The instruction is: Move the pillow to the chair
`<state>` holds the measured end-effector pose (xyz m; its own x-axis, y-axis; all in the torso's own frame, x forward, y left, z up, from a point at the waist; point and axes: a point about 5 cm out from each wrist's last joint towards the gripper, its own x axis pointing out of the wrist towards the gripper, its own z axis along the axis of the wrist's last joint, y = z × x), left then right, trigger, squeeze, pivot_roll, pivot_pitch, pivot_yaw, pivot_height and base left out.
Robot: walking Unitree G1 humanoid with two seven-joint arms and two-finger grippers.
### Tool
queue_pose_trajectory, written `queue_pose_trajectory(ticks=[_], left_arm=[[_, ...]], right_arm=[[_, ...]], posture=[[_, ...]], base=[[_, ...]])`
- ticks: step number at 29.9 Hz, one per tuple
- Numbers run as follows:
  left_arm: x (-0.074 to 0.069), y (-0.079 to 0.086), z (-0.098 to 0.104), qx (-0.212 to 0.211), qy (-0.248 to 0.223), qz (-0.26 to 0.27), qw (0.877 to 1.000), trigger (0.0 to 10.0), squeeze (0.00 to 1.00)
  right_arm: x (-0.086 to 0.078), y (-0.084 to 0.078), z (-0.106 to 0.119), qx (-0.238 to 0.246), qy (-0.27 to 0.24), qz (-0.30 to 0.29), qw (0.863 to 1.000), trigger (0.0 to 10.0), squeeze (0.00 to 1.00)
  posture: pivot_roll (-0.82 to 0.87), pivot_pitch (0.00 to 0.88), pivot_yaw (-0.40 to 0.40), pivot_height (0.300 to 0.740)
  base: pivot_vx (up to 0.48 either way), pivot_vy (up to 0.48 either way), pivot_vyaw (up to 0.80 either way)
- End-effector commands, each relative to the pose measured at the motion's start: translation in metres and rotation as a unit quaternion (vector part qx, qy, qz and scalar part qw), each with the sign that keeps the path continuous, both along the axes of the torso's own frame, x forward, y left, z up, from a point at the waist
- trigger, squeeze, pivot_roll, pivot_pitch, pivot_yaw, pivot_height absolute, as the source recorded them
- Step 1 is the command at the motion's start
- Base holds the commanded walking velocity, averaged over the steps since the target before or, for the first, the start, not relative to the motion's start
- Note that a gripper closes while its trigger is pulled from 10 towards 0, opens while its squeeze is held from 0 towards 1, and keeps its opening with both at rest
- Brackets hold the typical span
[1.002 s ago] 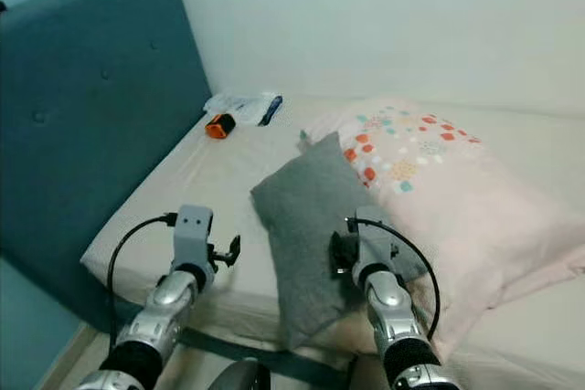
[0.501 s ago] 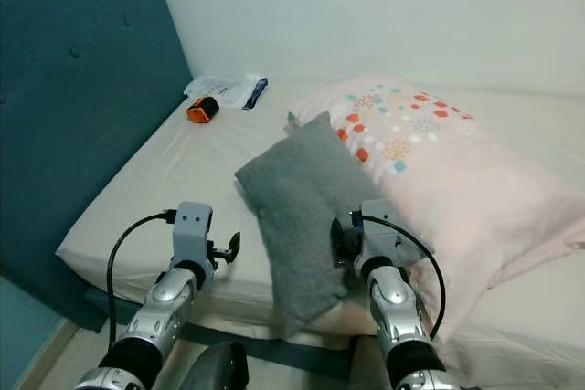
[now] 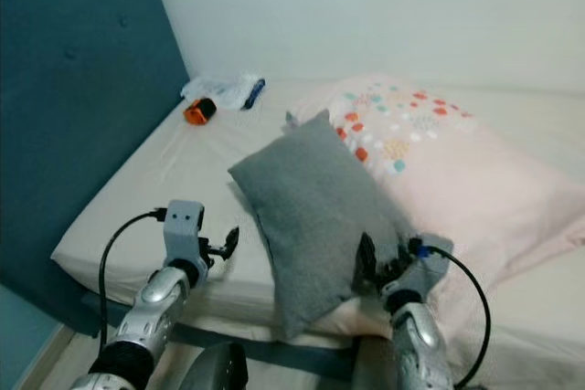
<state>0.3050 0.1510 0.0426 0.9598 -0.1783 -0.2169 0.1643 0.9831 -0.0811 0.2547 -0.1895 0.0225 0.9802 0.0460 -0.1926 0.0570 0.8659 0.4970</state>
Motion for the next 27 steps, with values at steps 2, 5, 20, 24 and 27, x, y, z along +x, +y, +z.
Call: queue_pose_trajectory(ticks=[2, 5, 20, 24, 27], left_arm=[[-0.001, 0.006, 0.002, -0.004, -0.006, -0.006, 1.0, 10.0, 0.0], [-0.002, 0.003, 0.004, 0.0, -0.013, -0.029, 1.0, 10.0, 0.0], [-0.005, -0.005, 0.005, 0.005, -0.02, -0.064, 0.998, 10.0, 0.0], [-0.004, -0.005, 0.005, 0.003, -0.018, -0.062, 0.998, 10.0, 0.0], [-0.004, -0.006, 0.006, 0.001, -0.019, -0.062, 0.998, 10.0, 0.0]], right_arm=[[-0.013, 0.004, -0.012, 0.055, 0.035, 0.006, 0.998, 10.0, 0.0], [-0.019, 0.004, -0.014, 0.077, 0.043, 0.013, 0.996, 10.0, 0.0], [-0.019, 0.01, -0.018, 0.103, 0.042, 0.068, 0.991, 10.0, 0.0], [0.001, 0.016, -0.003, 0.103, 0.004, 0.089, 0.991, 10.0, 0.0], [0.01, 0.021, 0.004, 0.098, -0.014, 0.109, 0.989, 10.0, 0.0]], posture=[[-0.09, 0.038, 0.065, 0.568], [-0.09, 0.038, 0.062, 0.568], [-0.08, 0.039, 0.07, 0.568], [-0.08, 0.037, 0.078, 0.568], [-0.08, 0.036, 0.076, 0.568]], base=[[0.0, 0.0, 0.0], [0.0, 0.0, 0.0], [0.0, 0.0, 0.0], [0.0, 0.0, 0.0], [0.0, 0.0, 0.0]])
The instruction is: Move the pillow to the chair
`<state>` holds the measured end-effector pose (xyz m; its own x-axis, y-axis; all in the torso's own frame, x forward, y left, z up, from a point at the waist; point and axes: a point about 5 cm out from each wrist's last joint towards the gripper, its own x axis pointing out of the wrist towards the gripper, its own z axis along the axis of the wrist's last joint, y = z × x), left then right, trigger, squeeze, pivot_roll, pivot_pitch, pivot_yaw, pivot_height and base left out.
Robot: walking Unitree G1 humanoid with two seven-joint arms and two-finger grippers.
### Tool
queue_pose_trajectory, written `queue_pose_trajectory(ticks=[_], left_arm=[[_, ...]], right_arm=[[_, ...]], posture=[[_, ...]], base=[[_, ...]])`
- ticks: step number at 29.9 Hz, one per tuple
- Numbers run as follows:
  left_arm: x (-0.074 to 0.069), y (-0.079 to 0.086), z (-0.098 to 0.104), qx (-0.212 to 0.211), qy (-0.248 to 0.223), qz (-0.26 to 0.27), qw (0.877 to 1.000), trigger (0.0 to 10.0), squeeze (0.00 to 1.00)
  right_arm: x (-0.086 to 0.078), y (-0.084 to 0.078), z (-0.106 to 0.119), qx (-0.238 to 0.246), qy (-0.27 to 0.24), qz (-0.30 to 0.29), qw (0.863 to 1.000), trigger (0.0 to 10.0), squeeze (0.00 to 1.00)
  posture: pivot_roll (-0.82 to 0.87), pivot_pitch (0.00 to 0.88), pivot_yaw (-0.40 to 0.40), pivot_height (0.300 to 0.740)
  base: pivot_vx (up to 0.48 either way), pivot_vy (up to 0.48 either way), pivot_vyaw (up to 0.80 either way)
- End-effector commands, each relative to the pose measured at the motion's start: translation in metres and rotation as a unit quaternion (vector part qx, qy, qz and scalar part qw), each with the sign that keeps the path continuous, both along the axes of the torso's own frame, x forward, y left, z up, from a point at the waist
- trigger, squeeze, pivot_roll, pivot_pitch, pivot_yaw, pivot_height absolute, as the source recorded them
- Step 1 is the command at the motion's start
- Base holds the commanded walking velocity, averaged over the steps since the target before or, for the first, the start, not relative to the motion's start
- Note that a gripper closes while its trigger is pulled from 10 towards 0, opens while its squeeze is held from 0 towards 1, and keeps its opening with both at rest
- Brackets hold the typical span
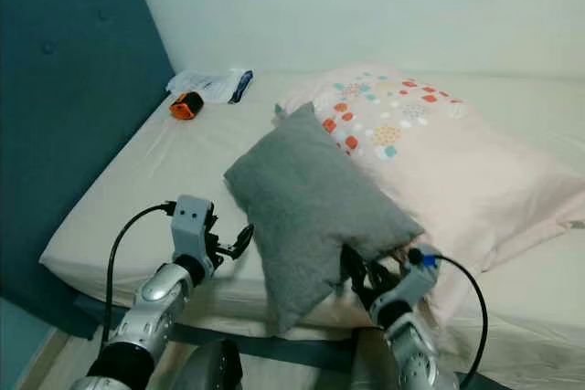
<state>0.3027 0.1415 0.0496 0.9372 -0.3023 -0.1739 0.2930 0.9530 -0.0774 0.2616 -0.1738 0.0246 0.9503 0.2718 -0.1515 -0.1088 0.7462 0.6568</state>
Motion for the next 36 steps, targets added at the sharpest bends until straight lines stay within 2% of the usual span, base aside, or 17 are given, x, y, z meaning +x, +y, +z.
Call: queue_pose_trajectory(ticks=[1, 4, 6, 9, 15, 16, 17, 18, 19, 20, 21, 22, 27, 36], left_arm=[[-0.002, 0.003, -0.001, 0.003, 0.001, 0.003, 1.0, 10.0, 0.0], [-0.002, 0.003, 0.0, 0.0, -0.001, 0.003, 1.0, 10.0, 0.0], [-0.002, 0.003, 0.0, 0.0, -0.001, 0.003, 1.0, 10.0, 0.0], [-0.002, 0.003, 0.0, -0.001, -0.002, 0.005, 1.0, 10.0, 0.0], [-0.001, 0.001, 0.0, -0.004, -0.003, 0.003, 1.0, 10.0, 0.0], [-0.001, 0.0, 0.001, -0.005, -0.003, 0.003, 1.0, 10.0, 0.0], [-0.001, 0.0, 0.001, -0.005, -0.003, 0.003, 1.0, 10.0, 0.0], [0.0, -0.001, 0.001, -0.005, -0.004, 0.002, 1.0, 10.0, 0.0], [0.0, -0.001, 0.001, -0.005, -0.004, 0.002, 1.0, 10.0, 0.0], [0.001, -0.001, 0.002, -0.006, -0.004, 0.002, 1.0, 10.0, 0.0], [0.001, -0.001, 0.002, -0.006, -0.004, 0.002, 1.0, 10.0, 0.0], [0.002, -0.002, 0.002, -0.006, -0.005, 0.002, 1.0, 10.0, 0.0], [0.003, -0.003, 0.004, -0.006, -0.006, -0.001, 1.0, 10.0, 0.0], [0.004, 0.003, 0.004, -0.013, -0.003, 0.013, 1.0, 10.0, 0.0]], right_arm=[[0.007, 0.009, 0.006, -0.002, -0.022, 0.022, 1.0, 10.0, 0.0], [0.014, 0.02, 0.013, -0.008, -0.046, 0.069, 0.996, 10.0, 0.0], [0.014, 0.02, 0.013, -0.008, -0.046, 0.069, 0.996, 10.0, 0.0], [0.021, 0.025, 0.012, -0.033, -0.045, 0.089, 0.994, 10.0, 0.0], [0.035, 0.024, 0.015, -0.053, -0.053, 0.062, 0.995, 10.0, 0.0], [0.037, 0.023, 0.015, -0.058, -0.05, 0.055, 0.996, 9.6, 0.0], [0.037, 0.023, 0.015, -0.058, -0.05, 0.055, 0.996, 9.6, 0.0], [0.039, 0.021, 0.015, -0.062, -0.046, 0.047, 0.996, 8.8, 0.0], [0.039, 0.021, 0.015, -0.062, -0.046, 0.047, 0.996, 8.8, 0.0], [0.041, 0.018, 0.014, -0.069, -0.037, 0.032, 0.996, 2.7, 0.0], [0.041, 0.018, 0.014, -0.069, -0.037, 0.032, 0.996, 2.7, 0.0], [0.043, 0.016, 0.014, -0.07, -0.03, 0.02, 0.997, 0.0, 0.0], [0.046, 0.015, 0.015, -0.064, -0.03, 0.013, 0.997, 0.0, 0.0], [0.051, 0.019, 0.023, -0.03, -0.062, 0.037, 0.997, 0.0, 0.0]], posture=[[-0.08, 0.036, 0.076, 0.568], [-0.07, 0.03, 0.071, 0.568], [-0.07, 0.03, 0.071, 0.568], [-0.07, 0.028, 0.069, 0.568], [-0.07, 0.02, 0.075, 0.568], [-0.07, 0.018, 0.077, 0.568], [-0.07, 0.018, 0.077, 0.568], [-0.07, 0.018, 0.077, 0.568], [-0.07, 0.018, 0.077, 0.568], [-0.07, 0.015, 0.078, 0.568], [-0.07, 0.015, 0.078, 0.568], [-0.07, 0.013, 0.079, 0.568], [-0.07, 0.009, 0.08, 0.568], [-0.07, 0.007, 0.081, 0.568]], base=[[0.0, 0.0, 0.0], [0.0, 0.0, 0.0], [0.0, 0.0, 0.0], [0.0, 0.0, 0.0], [0.0, 0.0, 0.0], [0.0, 0.0, 0.0], [0.0, 0.0, 0.0], [0.0, 0.0, 0.0], [0.0, 0.0, 0.0], [0.0, 0.0, 0.0], [0.0, 0.0, 0.0], [0.0, 0.0, 0.0], [0.0, 0.0, 0.0], [0.0, 0.0, 0.0]])
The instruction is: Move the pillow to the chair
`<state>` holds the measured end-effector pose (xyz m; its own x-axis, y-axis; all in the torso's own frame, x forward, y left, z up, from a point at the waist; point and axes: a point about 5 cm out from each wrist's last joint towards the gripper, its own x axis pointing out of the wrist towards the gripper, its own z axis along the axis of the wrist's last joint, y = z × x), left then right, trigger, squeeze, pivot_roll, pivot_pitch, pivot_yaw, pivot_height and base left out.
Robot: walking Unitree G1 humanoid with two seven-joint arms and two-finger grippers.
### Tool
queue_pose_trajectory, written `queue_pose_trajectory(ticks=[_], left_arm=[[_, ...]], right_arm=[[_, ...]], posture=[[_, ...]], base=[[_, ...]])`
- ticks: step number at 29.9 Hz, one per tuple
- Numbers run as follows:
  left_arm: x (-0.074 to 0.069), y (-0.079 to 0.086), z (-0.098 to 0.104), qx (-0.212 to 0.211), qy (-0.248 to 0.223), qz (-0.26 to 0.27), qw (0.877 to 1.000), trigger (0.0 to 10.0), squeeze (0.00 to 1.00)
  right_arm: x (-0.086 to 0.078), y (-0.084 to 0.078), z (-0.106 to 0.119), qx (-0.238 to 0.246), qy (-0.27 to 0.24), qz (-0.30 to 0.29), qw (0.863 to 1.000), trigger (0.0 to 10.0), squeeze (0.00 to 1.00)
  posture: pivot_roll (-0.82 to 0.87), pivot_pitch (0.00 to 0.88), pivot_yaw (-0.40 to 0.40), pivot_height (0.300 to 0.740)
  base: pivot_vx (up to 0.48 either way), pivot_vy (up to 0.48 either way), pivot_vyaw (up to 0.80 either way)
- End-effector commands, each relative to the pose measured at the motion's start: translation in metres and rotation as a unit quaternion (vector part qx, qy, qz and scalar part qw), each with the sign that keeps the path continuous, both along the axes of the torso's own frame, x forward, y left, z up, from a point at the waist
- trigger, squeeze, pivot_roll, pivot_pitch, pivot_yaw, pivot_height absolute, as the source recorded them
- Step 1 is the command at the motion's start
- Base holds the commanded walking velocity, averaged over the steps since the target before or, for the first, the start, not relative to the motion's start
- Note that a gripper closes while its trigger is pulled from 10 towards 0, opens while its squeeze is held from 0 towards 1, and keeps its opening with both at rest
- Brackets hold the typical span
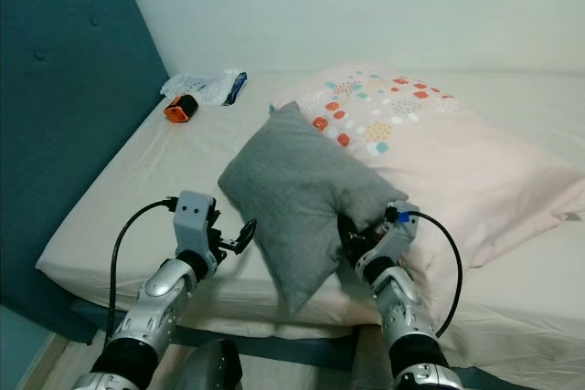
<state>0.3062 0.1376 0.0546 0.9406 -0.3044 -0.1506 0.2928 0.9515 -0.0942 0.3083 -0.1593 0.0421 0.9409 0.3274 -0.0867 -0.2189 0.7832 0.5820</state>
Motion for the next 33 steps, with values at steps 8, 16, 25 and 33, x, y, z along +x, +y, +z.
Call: queue_pose_trajectory(ticks=[8, 16, 25, 33], left_arm=[[0.006, 0.016, 0.002, -0.022, 0.011, 0.036, 0.999, 10.0, 0.0], [0.008, 0.021, 0.004, -0.03, 0.01, 0.044, 0.999, 10.0, 0.0], [0.007, 0.016, 0.003, -0.037, 0.013, 0.038, 0.998, 10.0, 0.0], [0.006, 0.013, -0.001, -0.033, 0.024, 0.036, 0.999, 10.0, 0.0]], right_arm=[[-0.008, 0.006, 0.013, 0.045, -0.048, 0.04, 0.997, 0.0, 0.0], [-0.032, -0.03, 0.005, -0.171, 0.002, -0.068, 0.983, 0.0, 0.0], [-0.044, -0.034, 0.018, -0.215, -0.009, -0.105, 0.971, 0.0, 0.0], [-0.054, -0.04, -0.013, -0.25, 0.07, -0.111, 0.959, 0.0, 0.0]], posture=[[-0.07, 0.011, 0.08, 0.568], [-0.09, 0.021, 0.095, 0.568], [-0.1, 0.021, 0.089, 0.568], [-0.1, 0.016, 0.089, 0.568]], base=[[0.0, 0.0, 0.0], [0.0, 0.0, 0.0], [0.0, 0.0, 0.0], [0.0, 0.0, 0.0]])
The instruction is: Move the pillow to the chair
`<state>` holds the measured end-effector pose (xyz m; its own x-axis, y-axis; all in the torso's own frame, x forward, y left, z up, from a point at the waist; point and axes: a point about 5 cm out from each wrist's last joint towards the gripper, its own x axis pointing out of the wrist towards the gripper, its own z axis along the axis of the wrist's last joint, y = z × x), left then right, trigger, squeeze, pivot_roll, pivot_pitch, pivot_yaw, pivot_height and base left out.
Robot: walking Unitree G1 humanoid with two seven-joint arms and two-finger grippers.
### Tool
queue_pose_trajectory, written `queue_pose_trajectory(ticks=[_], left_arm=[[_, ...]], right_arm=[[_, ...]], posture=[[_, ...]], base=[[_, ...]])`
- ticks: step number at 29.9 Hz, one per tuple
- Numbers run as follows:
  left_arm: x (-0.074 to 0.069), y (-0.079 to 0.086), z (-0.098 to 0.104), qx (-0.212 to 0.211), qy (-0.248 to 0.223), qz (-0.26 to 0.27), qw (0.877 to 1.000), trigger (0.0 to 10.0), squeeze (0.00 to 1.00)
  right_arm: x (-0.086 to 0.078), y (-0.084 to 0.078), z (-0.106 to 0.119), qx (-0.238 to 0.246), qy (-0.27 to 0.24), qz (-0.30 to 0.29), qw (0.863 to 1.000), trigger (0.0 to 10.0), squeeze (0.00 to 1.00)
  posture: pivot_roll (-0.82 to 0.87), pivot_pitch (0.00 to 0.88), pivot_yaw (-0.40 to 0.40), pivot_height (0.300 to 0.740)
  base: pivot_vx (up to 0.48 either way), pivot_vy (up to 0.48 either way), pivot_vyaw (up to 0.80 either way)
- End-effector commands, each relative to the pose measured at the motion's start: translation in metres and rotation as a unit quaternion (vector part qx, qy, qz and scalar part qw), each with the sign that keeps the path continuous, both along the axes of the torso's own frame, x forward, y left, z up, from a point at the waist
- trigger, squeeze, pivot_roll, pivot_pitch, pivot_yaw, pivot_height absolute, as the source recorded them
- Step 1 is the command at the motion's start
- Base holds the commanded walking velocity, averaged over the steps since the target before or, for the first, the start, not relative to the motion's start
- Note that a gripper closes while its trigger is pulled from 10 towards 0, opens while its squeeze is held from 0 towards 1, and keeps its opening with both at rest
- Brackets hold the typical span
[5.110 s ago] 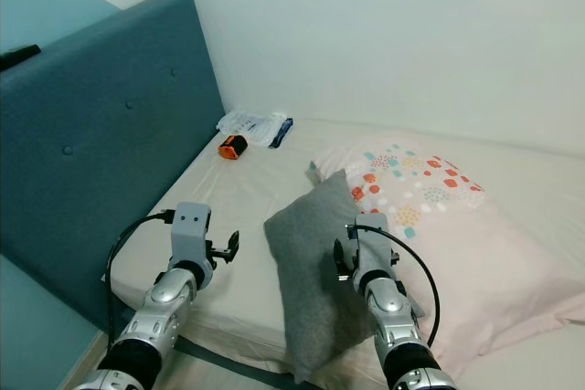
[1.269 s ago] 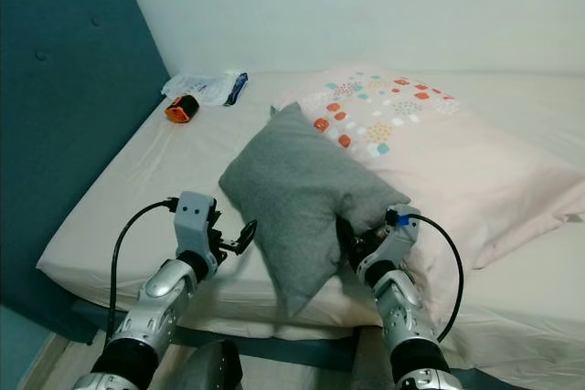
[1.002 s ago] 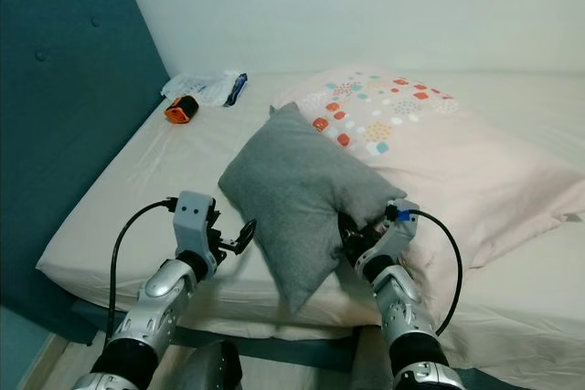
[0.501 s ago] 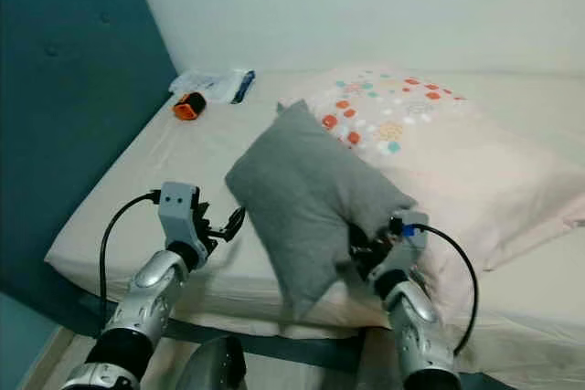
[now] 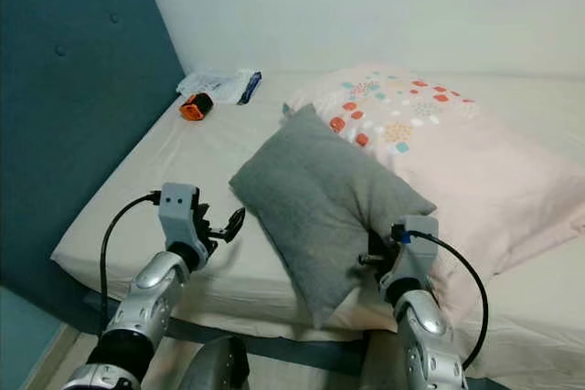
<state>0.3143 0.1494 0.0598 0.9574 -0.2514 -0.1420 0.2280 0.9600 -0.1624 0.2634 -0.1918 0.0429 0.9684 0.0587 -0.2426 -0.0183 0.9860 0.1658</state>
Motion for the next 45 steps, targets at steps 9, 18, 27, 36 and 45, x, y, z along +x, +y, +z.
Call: queue_pose_trajectory(ticks=[9, 18, 27, 36, 45], left_arm=[[-0.002, 0.015, -0.014, 0.051, 0.04, 0.046, 0.997, 10.0, 0.0], [-0.005, 0.016, -0.019, 0.054, 0.048, 0.047, 0.996, 10.0, 0.0], [0.007, -0.012, -0.03, -0.123, 0.162, 0.042, 0.978, 10.0, 0.58], [0.015, -0.021, -0.025, -0.289, 0.186, 0.075, 0.936, 10.0, 1.0], [0.007, -0.041, -0.037, -0.357, 0.212, 0.102, 0.904, 10.0, 1.0]], right_arm=[[-0.022, -0.021, -0.047, -0.061, 0.151, -0.127, 0.978, 0.0, 0.0], [-0.028, -0.032, -0.051, -0.046, 0.167, -0.169, 0.97, 0.0, 0.0], [-0.012, -0.004, -0.023, 0.059, 0.055, -0.051, 0.995, 0.0, 0.0], [-0.01, 0.005, -0.01, 0.095, 0.017, 0.001, 0.995, 0.0, 0.0], [-0.021, 0.014, 0.007, 0.143, -0.019, 0.045, 0.988, 0.0, 0.0]], posture=[[-0.1, 0.006, 0.073, 0.568], [-0.1, 0.005, 0.066, 0.568], [-0.13, 0.058, 0.07, 0.568], [-0.13, 0.088, 0.073, 0.568], [-0.18, 0.156, 0.096, 0.568]], base=[[0.0, 0.0, 0.0], [0.0, 0.0, 0.0], [0.0, 0.0, 0.0], [0.0, 0.0, 0.0], [0.0, 0.0, 0.0]])
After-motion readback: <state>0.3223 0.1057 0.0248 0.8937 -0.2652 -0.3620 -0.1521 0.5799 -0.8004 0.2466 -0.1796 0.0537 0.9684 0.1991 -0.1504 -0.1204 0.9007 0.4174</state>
